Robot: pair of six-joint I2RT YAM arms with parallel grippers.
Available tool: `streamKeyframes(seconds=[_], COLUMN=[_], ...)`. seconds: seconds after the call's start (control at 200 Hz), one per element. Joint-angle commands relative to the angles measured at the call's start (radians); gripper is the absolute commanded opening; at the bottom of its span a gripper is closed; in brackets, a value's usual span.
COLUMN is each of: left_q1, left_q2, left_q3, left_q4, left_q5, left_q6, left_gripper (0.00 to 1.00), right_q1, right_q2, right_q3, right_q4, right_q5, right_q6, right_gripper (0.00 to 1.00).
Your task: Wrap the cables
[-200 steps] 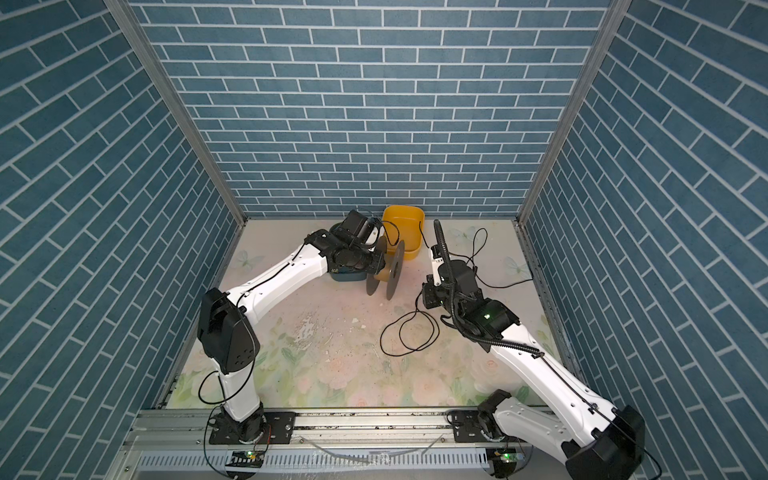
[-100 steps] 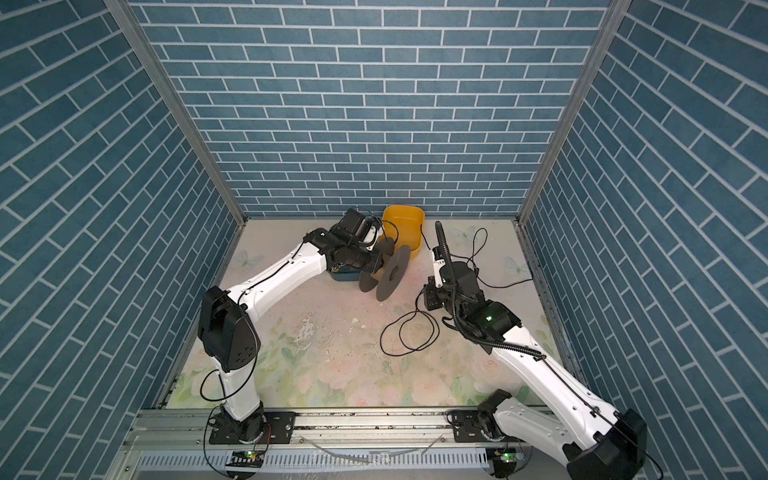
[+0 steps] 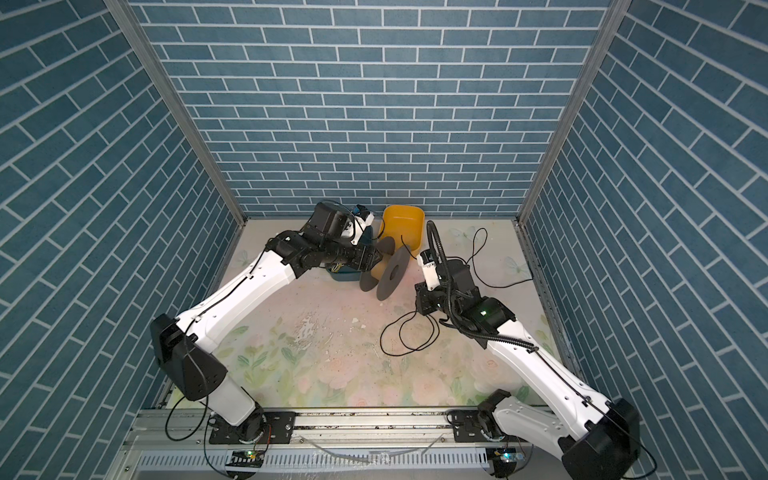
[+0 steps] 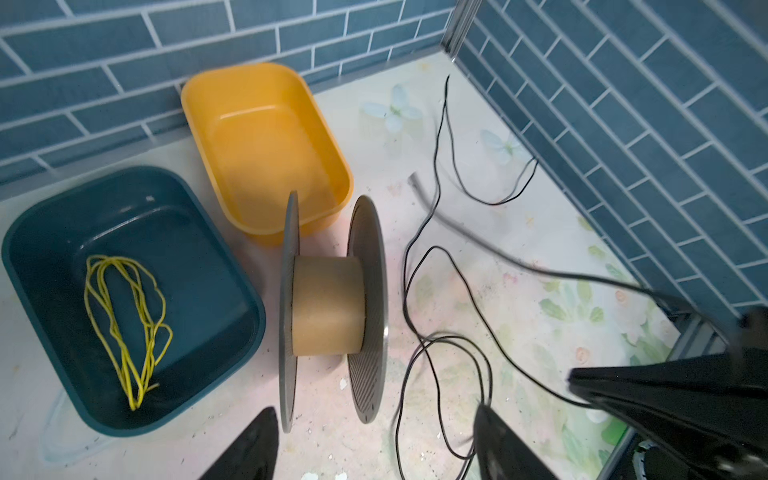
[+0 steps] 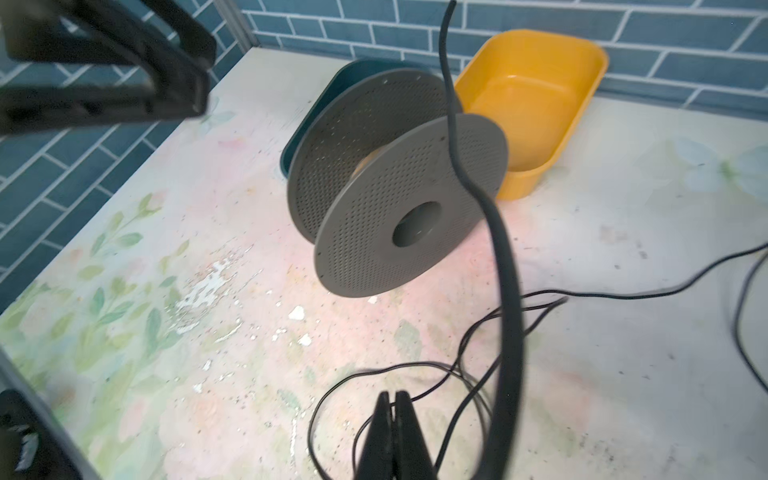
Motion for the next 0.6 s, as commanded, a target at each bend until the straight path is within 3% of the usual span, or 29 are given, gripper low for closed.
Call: streamKeyframes(seconds=[0.0,0.395,0.595], left_q1=[0.004,0.007,0.017], left_q2=[-0.044,-0.037,-0.022], left_q3=[-0.037,0.022,0.031], left_q4=[0.076,0.031,0.04], left_q5=[0.028,0.105,0.106], left_q6=[-0.022,-0.254,-0.291], left_gripper=[0.84,0.84,0.82], right_q1=[-0.004,-0.004,-0.005], right_q2=[0.028,0.084,0.106], right_q3=[0.083,0.182,0.209], right_q4=[-0.028,0.041,0.102], right_q5=[-0.144,-0.287,-0.36], right_q6=[-0.024,0.022,0.057], right_gripper=[0.0,0.0,0.0])
